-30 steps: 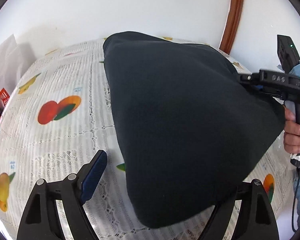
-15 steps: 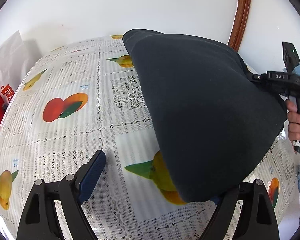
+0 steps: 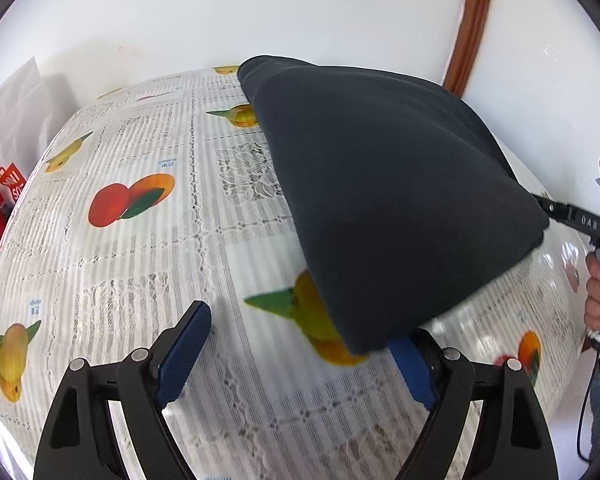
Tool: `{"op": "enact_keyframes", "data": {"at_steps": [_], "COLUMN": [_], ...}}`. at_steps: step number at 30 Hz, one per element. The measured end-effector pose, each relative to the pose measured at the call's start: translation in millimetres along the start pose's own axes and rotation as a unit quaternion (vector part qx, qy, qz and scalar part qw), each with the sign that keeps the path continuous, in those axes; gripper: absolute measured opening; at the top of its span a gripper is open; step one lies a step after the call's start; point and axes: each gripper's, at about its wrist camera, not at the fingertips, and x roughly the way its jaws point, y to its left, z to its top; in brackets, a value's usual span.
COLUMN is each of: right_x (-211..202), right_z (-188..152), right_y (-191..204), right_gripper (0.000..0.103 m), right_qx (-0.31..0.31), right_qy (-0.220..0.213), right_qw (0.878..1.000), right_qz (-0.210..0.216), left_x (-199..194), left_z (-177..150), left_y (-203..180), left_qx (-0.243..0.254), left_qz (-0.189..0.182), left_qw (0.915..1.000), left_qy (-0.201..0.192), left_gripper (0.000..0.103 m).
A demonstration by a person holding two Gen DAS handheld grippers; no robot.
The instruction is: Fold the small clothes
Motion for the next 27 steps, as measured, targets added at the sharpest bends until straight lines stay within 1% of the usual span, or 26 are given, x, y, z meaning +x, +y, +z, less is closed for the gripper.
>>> {"op": "enact_keyframes", "data": {"at_steps": [2, 4, 6, 8, 9, 11, 12, 13, 15, 17, 19, 21, 22, 23, 27], "right_x": [-16.3, -32.2, -43.0, -46.5, -43.8, -30.9, -21.0, -10.3, -2.5, -8.3, -17.5, -23.6, -24.0, -22.1, 2.9], "right_z": [-1.5, 1.2, 3.8, 5.1, 5.6, 3.5, 0.5, -4.2, -9.7, -6.3, 5.2, 22.0, 33.6, 46.7, 97.1], "right_y": [-2.1, 3.4, 11.5, 23.5, 28.5, 38.9, 40.9, 41.8, 39.0, 37.4, 37.4, 39.2, 41.2, 43.5, 53.0], "right_gripper": [0.027, 0.028, 0.028, 0.028, 0.028, 0.028, 0.028, 0.028, 0.027, 0.028, 0.028, 0.031, 0.037, 0.043, 0.048], "right_qx": [0.006, -0.007, -0.017, -0.031, -0.038, -0.054, -0.058, -0.057, -0.053, -0.057, -0.061, -0.065, -0.068, -0.070, -0.071], "right_qy": [-0.012, -0.032, -0.049, -0.059, -0.059, -0.045, -0.029, -0.010, 0.005, 0.012, 0.019, 0.011, 0.007, 0.004, 0.002], "right_qw": [1.000, 0.999, 0.999, 0.998, 0.997, 0.998, 0.998, 0.998, 0.998, 0.998, 0.998, 0.997, 0.997, 0.997, 0.997], "right_qz": [0.000, -0.009, -0.006, 0.010, 0.009, -0.007, -0.014, -0.027, -0.040, -0.035, -0.029, -0.027, -0.027, -0.025, -0.015], "left_x": [-11.8, -27.9, -41.5, -47.8, -48.0, -41.2, -35.3, -26.9, -11.1, 3.1, 6.9, 4.9, 2.9, 1.0, 0.4], "left_z": [-6.9, -9.6, -5.9, 4.3, 11.7, 24.9, 30.5, 34.7, 37.1, 32.4, 31.1, 36.1, 41.6, 45.2, 69.7], "left_y": [-1.2, -2.7, -4.5, -7.0, -6.8, -4.8, -2.8, -0.5, 2.8, 8.2, 10.4, 10.4, 11.1, 11.3, 16.8], "left_qx": [0.008, 0.006, 0.005, 0.007, 0.007, 0.003, 0.000, 0.001, 0.007, 0.002, -0.001, 0.005, 0.005, 0.004, -0.002], "left_qz": [-0.016, -0.037, -0.047, -0.038, -0.031, -0.016, -0.008, 0.008, 0.033, 0.028, 0.022, 0.018, 0.008, 0.002, -0.001], "left_qw": [0.9998, 0.9990, 0.9980, 0.9977, 0.9976, 0.9979, 0.9983, 0.9986, 0.9987, 0.9995, 0.9997, 0.9998, 0.9999, 1.0000, 0.9998], "left_qy": [-0.009, -0.025, -0.043, -0.056, -0.062, -0.062, -0.058, -0.052, -0.039, -0.014, -0.011, -0.004, -0.003, -0.005, -0.019], "left_gripper": [0.085, 0.085, 0.085, 0.085, 0.085, 0.085, 0.085, 0.085, 0.087, 0.088, 0.088, 0.087, 0.087, 0.087, 0.086]}}
